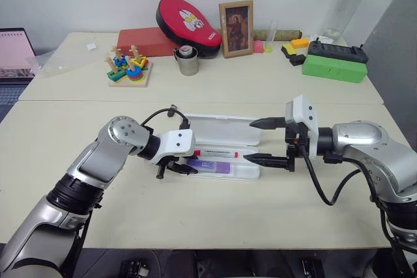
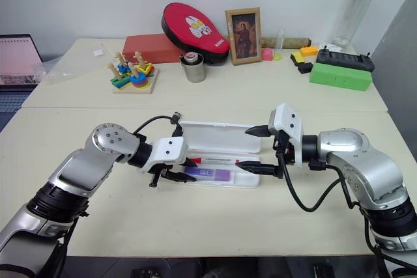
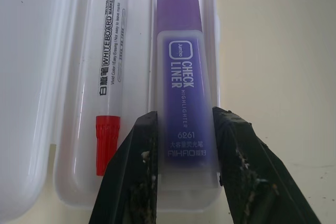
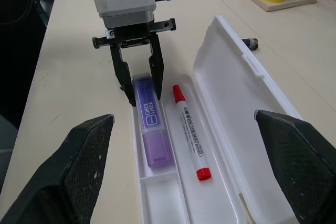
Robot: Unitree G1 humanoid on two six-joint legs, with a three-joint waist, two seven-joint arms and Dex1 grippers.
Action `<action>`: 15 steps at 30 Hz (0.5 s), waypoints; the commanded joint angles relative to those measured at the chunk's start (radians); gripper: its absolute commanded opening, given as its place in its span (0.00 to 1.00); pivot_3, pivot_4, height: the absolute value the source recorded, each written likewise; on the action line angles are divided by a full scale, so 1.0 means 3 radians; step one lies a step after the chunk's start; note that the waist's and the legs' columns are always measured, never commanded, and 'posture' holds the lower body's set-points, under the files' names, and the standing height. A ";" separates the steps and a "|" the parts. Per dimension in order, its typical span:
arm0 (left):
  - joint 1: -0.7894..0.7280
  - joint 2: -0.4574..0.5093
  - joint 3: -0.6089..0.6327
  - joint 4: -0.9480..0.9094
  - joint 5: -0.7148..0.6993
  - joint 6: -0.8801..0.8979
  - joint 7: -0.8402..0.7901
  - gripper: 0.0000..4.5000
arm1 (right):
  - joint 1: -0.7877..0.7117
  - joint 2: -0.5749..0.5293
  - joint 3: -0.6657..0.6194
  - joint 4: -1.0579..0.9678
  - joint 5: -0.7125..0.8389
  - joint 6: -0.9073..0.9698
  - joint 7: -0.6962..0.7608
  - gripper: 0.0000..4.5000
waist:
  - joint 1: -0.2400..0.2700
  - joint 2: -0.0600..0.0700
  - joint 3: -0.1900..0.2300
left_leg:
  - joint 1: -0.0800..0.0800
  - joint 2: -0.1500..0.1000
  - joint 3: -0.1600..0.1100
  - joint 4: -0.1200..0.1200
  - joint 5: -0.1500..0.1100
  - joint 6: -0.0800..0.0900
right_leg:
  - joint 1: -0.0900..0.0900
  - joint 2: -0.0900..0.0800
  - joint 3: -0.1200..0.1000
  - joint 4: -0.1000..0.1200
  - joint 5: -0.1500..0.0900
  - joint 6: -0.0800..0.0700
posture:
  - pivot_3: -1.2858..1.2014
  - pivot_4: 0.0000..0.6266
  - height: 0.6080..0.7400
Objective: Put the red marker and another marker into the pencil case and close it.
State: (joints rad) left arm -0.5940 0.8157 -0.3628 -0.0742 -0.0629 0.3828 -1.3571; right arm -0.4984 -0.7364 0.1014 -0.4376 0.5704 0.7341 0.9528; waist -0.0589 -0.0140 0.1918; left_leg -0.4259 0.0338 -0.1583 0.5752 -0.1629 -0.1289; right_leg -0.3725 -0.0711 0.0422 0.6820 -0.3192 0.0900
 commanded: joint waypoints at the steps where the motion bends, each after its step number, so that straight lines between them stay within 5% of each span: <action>1: -0.0039 -0.0051 0.0033 -0.0076 -0.0009 0.0017 0.0049 0.43 | -0.0022 -0.0007 -0.0031 -0.0115 0.0023 -0.0012 -0.0008 1.00 | 0.0000 0.0000 0.0000 | 0.0000 0.0000 0.0000 0.0000 0.0000 0.0000 | 0.0000 0.0000 0.0000 0.0000 0.0000 0.0000 | 0.52 0.24 1.00; 12: -0.0068 -0.0081 0.0298 -0.0377 -0.0408 0.0404 0.0043 0.88 | -0.0024 -0.0009 -0.0049 -0.0129 0.0056 -0.0001 0.0005 1.00 | 0.0000 0.0000 0.0000 | 0.0000 0.0000 0.0000 0.0001 0.0000 0.0000 | 0.0000 0.0000 0.0000 0.0001 0.0000 0.0000 | 0.52 0.24 1.00; 15: -0.0262 -0.0263 0.0730 -0.0537 -0.0820 0.0857 0.0319 0.98 | -0.0056 0.0022 -0.0085 -0.0111 0.0098 -0.0002 0.0007 1.00 | 0.0004 0.0000 0.0000 | 0.0000 0.0000 -0.0001 0.0002 0.0000 0.0000 | 0.0001 0.0000 -0.0001 0.0001 0.0000 0.0000 | 0.52 0.24 1.00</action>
State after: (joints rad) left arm -0.6131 0.7683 -0.2674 -0.1707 -0.2068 0.5452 -1.3239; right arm -0.4984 -0.7358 0.1007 -0.4379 0.5732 0.7365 0.9542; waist -0.0577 -0.0141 0.1918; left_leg -0.4259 0.0338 -0.1587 0.5759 -0.1629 -0.1289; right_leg -0.3721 -0.0711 0.0419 0.6822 -0.3192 0.0901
